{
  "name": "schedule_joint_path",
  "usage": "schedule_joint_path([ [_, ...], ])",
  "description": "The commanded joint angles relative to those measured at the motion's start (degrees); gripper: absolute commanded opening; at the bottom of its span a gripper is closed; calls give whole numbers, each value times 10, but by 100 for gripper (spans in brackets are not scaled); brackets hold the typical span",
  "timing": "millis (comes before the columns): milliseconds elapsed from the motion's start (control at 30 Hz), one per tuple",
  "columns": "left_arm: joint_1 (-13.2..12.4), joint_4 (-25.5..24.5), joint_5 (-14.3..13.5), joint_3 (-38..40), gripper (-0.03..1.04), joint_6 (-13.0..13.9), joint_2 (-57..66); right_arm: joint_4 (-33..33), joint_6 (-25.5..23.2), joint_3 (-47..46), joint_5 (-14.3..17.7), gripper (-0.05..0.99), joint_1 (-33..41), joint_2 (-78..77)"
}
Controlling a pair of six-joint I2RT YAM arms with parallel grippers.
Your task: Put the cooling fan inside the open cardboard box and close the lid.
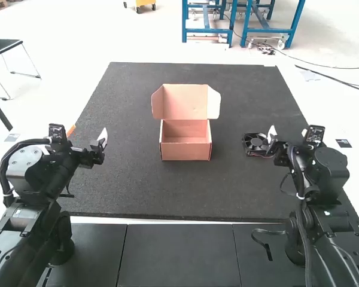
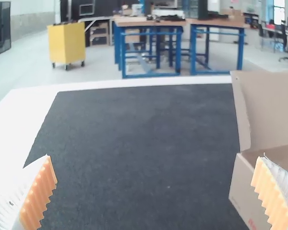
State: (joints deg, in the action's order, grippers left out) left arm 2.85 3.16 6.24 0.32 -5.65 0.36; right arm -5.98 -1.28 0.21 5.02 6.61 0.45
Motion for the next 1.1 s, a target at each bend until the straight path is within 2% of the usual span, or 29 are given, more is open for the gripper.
schedule_joint_path([
  [0,-7,9,-8,-4,96,-8,-4,-23,5,-3,10,91,-6,-5],
  [167,-7,52,-18,1,96,-20,-4,-69,6,0,10,91,-9,-2],
  [367,-6,53,-26,50,96,-21,25,-107,7,41,8,91,-9,65],
  [400,-6,57,-36,59,96,-20,41,-112,7,52,9,91,-9,91],
  [567,-7,74,-44,134,96,-23,174,-144,4,135,13,91,-13,265],
  [667,-7,74,-53,197,96,-30,272,-135,-10,200,8,91,-21,359],
  [800,-9,41,-52,285,96,-31,387,-79,-41,297,-3,91,-36,438],
  [867,-14,14,-46,314,96,-31,435,-26,-53,338,-9,91,-44,467],
  [900,-15,3,-41,327,96,-31,456,1,-55,360,-22,91,-46,477],
  [967,-19,-18,-35,355,96,-31,487,55,-50,397,-28,91,-47,494],
  [1067,-18,-47,-33,391,96,-30,525,142,-10,451,-38,91,-48,502],
])
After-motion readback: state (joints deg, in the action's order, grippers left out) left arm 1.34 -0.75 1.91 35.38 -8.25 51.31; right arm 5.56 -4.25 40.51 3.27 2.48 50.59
